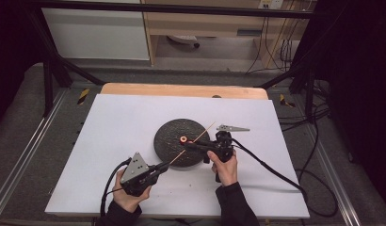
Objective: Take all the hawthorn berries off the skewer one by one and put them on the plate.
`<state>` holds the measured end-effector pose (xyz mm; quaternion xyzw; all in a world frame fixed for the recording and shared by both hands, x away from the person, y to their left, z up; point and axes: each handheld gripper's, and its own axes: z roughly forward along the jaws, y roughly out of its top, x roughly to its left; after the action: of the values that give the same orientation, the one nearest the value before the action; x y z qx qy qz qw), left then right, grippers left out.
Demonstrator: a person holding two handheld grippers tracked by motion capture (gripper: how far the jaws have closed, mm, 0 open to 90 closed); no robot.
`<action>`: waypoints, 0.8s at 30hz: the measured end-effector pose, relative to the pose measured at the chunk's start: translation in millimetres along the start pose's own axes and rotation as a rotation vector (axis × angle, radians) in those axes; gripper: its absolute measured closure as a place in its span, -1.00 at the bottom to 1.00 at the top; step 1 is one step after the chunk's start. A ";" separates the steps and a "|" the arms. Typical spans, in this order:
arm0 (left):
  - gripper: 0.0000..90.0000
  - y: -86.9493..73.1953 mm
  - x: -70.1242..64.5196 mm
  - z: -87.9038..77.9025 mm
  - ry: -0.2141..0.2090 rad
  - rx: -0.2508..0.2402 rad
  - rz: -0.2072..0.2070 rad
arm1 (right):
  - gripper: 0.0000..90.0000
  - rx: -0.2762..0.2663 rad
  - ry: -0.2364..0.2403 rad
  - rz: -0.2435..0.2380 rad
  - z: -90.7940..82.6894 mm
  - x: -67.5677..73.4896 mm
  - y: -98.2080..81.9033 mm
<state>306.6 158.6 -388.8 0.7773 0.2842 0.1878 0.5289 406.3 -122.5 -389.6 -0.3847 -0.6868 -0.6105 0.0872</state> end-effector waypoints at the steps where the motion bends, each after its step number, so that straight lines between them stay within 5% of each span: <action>1: 0.97 -0.4 0.3 -1.2 0.001 -0.001 0.000 | 0.44 -0.004 -0.006 0.002 -1.2 -0.8 2.4; 18: 0.97 -14.7 9.3 -22.7 0.011 0.000 -0.012 | 0.45 -0.065 -0.084 -0.003 -20.6 -18.6 44.9; 24: 0.97 -23.2 15.4 -29.5 0.023 0.011 -0.023 | 0.46 -0.093 -0.150 -0.011 -28.1 -26.6 57.6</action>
<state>295.4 196.0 -399.5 0.7747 0.3001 0.1892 0.5234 451.3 -161.6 -354.1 -0.4289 -0.6644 -0.6118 0.0142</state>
